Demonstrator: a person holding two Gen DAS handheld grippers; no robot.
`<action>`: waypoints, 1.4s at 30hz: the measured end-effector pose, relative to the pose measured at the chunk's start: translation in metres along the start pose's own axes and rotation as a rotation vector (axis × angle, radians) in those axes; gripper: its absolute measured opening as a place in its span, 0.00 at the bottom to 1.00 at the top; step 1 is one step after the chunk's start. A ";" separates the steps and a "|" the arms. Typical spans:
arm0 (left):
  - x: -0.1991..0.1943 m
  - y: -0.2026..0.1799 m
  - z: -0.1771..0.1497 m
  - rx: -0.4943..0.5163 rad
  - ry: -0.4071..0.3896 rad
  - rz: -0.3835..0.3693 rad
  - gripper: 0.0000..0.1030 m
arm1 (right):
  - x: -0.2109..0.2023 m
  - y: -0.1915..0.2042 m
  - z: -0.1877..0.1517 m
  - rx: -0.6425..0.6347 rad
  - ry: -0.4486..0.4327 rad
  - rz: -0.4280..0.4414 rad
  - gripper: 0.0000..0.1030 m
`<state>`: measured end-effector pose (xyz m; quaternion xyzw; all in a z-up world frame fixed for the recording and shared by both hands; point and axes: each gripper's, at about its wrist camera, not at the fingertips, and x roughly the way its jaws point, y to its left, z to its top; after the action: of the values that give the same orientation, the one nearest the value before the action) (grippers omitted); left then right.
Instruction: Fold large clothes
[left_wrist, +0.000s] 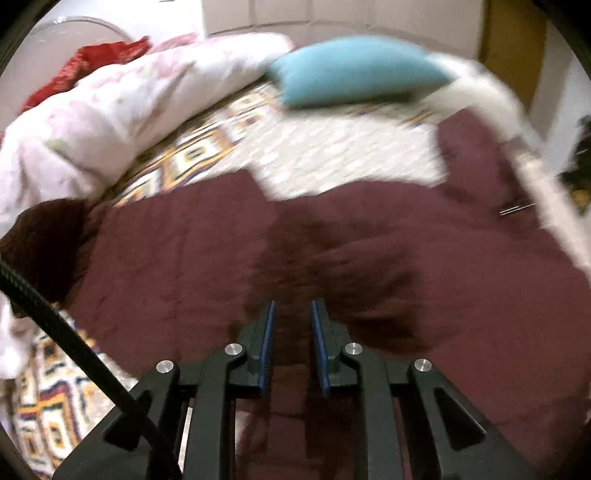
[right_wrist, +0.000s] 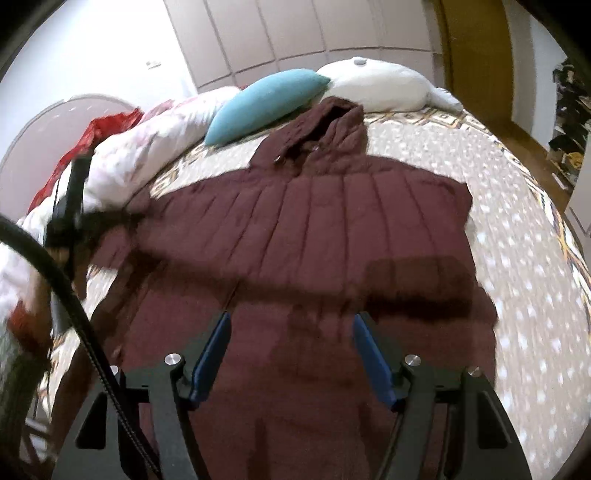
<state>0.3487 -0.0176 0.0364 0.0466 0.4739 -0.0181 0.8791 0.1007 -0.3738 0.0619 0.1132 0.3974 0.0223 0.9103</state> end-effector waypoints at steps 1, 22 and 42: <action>0.011 0.005 -0.005 -0.015 0.015 0.011 0.19 | 0.009 -0.002 0.005 0.013 -0.003 -0.009 0.71; -0.099 0.187 -0.097 -0.190 -0.152 0.172 0.70 | -0.011 0.020 -0.044 -0.013 0.064 -0.041 0.72; -0.015 0.253 -0.046 -0.106 -0.107 0.294 0.71 | 0.013 0.092 -0.116 -0.146 0.075 -0.010 0.93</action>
<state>0.3215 0.2389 0.0404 0.0678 0.4150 0.1334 0.8974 0.0291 -0.2612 -0.0032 0.0438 0.4292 0.0508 0.9007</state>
